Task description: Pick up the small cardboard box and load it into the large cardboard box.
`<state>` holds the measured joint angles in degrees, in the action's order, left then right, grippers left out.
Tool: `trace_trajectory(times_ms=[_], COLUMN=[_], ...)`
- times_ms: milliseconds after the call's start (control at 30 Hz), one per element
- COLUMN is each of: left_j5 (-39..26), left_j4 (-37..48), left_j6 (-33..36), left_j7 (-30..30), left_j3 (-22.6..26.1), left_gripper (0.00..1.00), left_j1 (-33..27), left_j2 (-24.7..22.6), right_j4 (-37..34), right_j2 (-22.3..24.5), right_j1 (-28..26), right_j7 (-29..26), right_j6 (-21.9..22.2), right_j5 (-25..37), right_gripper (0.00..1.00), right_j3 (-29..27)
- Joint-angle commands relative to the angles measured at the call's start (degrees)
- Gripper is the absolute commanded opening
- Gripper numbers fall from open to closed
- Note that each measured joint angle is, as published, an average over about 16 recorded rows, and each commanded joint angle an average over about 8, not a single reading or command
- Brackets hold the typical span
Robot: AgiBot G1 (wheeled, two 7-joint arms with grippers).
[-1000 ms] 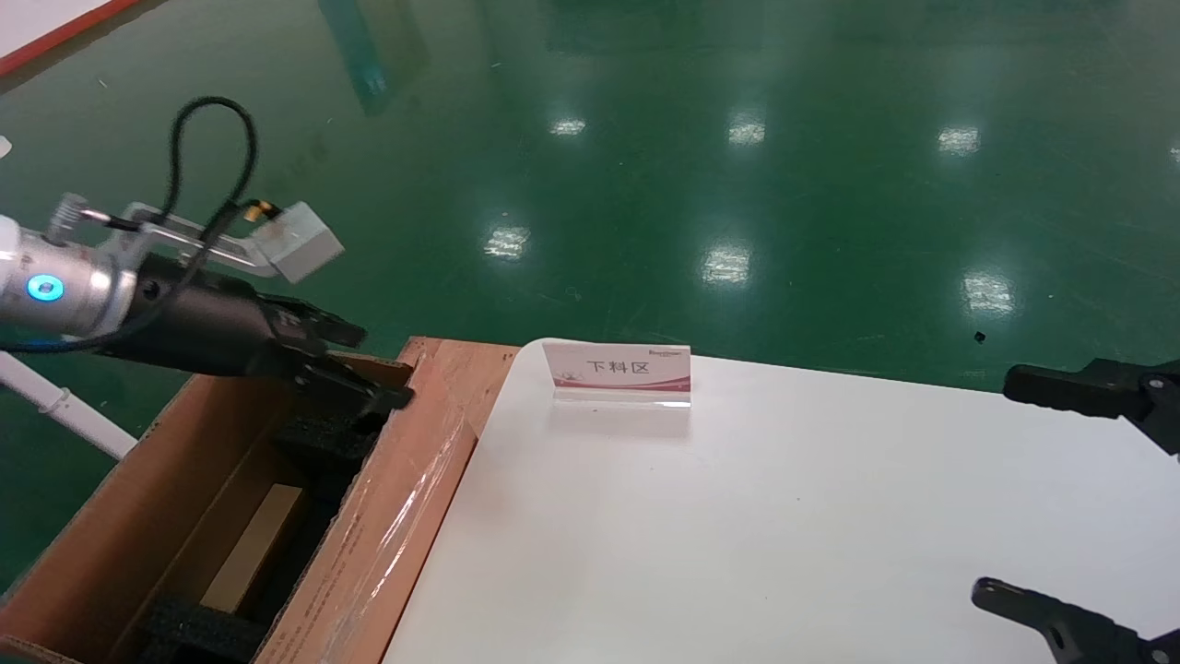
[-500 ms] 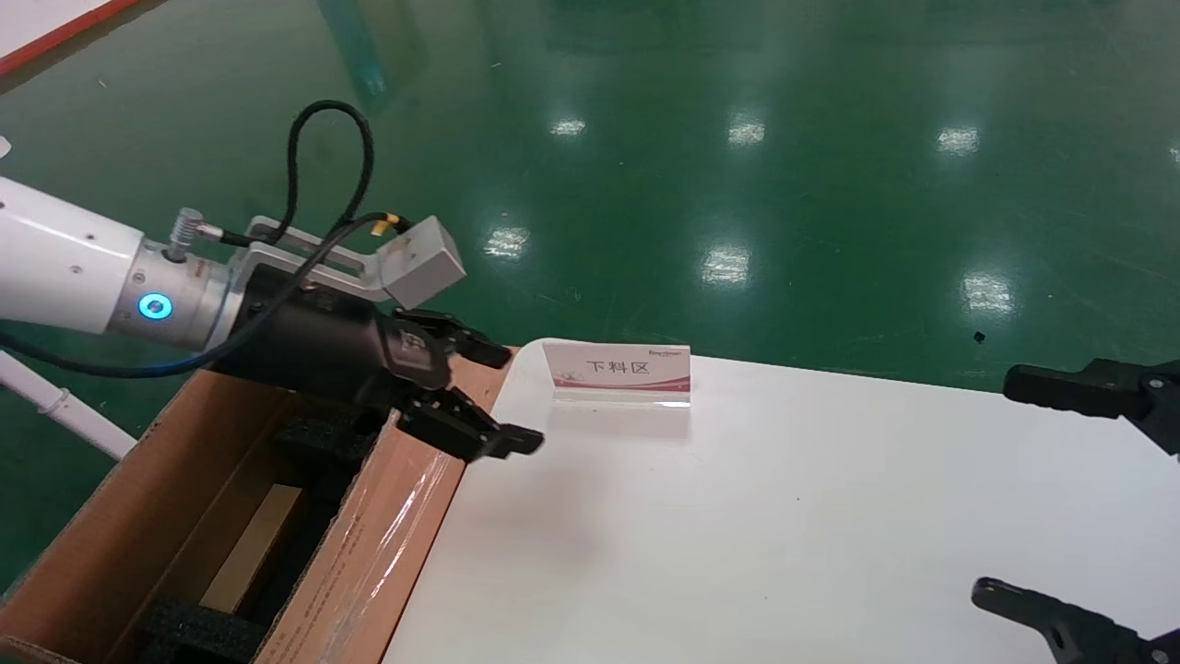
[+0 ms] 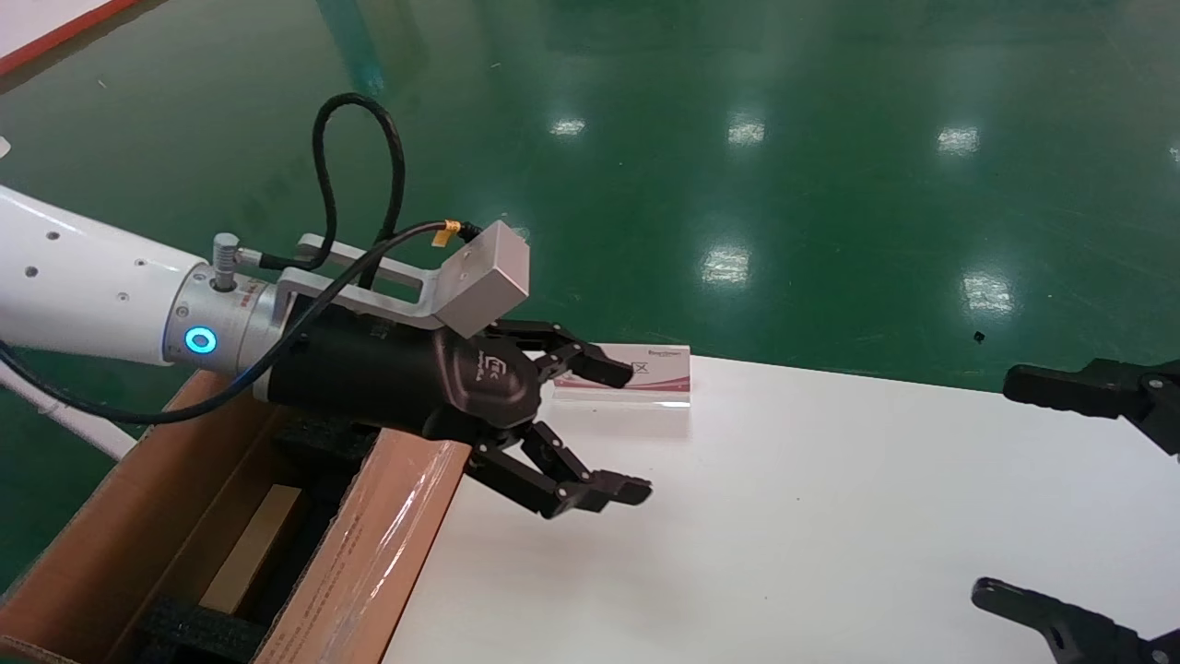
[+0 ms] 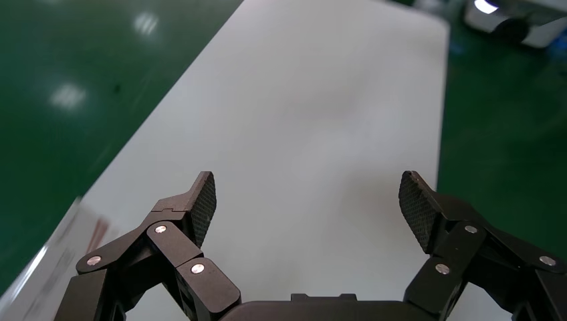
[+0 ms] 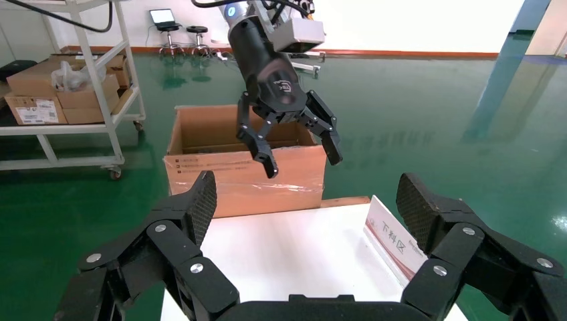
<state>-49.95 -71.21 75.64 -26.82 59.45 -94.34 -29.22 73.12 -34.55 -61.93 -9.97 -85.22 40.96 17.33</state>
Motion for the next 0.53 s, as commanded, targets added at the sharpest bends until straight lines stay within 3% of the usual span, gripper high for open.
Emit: trace_trajectory(times_ms=[33,433,533], left_j5=[0.7,4.8,5.3], left_j4=[-0.2,-1.4,-1.6], left_j6=[0.8,5.9,6.6], left_j7=[1.3,9.5,10.5], left_j3=[-3.6,-25.7,-28.4], left_gripper=[1.00,1.00,1.00], left_j1=[2.7,19.4,21.5], left_j2=[-0.5,-3.4,-3.8], right_j4=[0.0,0.0,0.0], right_j2=[0.0,0.0,0.0], right_j1=[0.0,0.0,0.0], right_j7=[0.0,0.0,0.0], right_j6=[0.0,0.0,0.0], right_j5=[0.0,0.0,0.0], right_gripper=[1.00,1.00,1.00], right_j3=[0.0,0.0,0.0])
